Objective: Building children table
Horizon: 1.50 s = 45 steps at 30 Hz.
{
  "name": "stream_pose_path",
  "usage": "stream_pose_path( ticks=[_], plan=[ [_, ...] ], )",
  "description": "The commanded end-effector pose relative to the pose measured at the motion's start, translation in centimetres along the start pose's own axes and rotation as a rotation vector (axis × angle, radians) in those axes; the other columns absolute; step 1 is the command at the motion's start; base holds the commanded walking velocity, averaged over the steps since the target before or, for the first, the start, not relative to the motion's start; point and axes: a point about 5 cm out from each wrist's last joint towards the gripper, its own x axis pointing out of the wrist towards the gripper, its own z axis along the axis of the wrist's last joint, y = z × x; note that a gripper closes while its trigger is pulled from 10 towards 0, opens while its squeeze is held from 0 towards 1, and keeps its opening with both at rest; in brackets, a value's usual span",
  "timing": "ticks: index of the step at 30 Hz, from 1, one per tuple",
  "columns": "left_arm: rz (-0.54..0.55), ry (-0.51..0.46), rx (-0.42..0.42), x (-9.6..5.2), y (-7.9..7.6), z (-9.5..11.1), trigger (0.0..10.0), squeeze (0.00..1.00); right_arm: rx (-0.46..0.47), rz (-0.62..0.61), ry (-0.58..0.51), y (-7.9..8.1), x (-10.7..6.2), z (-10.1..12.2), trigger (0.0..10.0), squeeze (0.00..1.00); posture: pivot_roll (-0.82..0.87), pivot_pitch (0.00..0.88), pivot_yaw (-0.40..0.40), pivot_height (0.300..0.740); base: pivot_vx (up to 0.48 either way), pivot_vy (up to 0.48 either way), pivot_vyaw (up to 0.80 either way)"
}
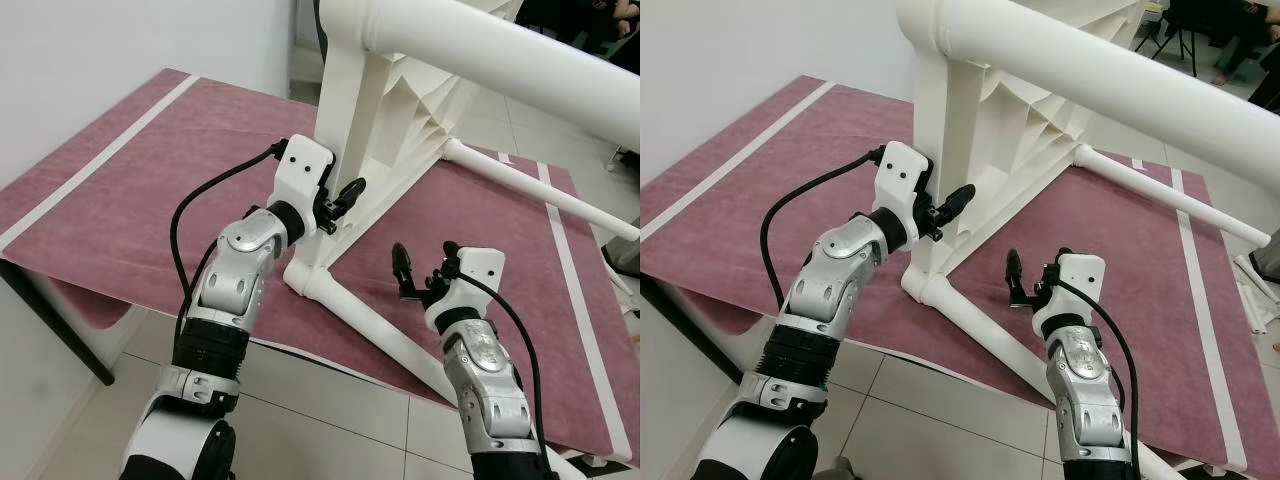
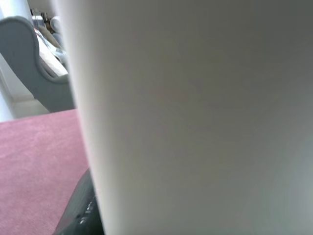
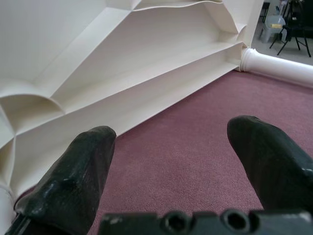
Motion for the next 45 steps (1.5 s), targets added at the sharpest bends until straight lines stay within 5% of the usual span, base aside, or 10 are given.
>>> stream_pose_path(
  ticks=[1, 3, 5, 12, 19, 29, 45],
  plan=[
    [0.463, -0.16, 0.048, -1.0, 3.1, 3.3, 10.0, 0.0, -0.039, 0.115, -0.01, 1.3, -0.2, 0.2, 10.0, 0.0, 0.13, 0.0, -0.055, 0.74, 0.0, 0.0, 0.0],
    [0.463, -0.16, 0.048, -1.0, 3.1, 3.3, 10.0, 0.0, -0.039, 0.115, -0.01, 1.3, -0.2, 0.2, 10.0, 0.0, 0.13, 0.0, -0.055, 0.74, 0.0, 0.0, 0.0],
    [0.538, -0.171, 0.055, -1.7, 4.2, 3.6, 10.0, 0.0, -0.038, 0.305, -0.029, 3.8, -0.8, 1.2, 10.0, 0.0, 0.13, 0.0, -0.057, 0.74, 0.0, 0.0, 0.0],
    [0.738, -0.156, 0.049, -3.5, 7.0, 3.5, 10.0, 0.0, -0.086, 0.561, -0.041, 6.7, -2.0, 2.3, 10.0, 0.0, 0.13, 0.0, -0.064, 0.74, 0.0, 0.0, 0.0],
    [0.834, -0.146, 0.077, -4.6, 8.6, 3.4, 10.0, 0.0, -0.111, 0.6, -0.007, 6.9, -2.5, 1.4, 10.0, 0.0, 0.14, 0.0, -0.067, 0.74, 0.0, 0.0, 0.0],
    [0.962, -0.127, 0.294, -8.4, 10.8, 4.0, 10.0, 0.0, -0.134, 0.561, 0.057, 6.0, -2.9, 0.2, 10.0, 0.0, 0.14, 0.0, -0.062, 0.74, 0.0, 0.0, 0.0],
    [1.103, -0.082, 0.477, -11.9, 12.0, 4.1, 10.0, 0.0, -0.148, 0.524, 0.063, 5.4, -2.4, -0.1, 10.0, 0.0, 0.15, 0.0, -0.073, 0.74, 0.0, 0.0, 0.0]
  ],
)
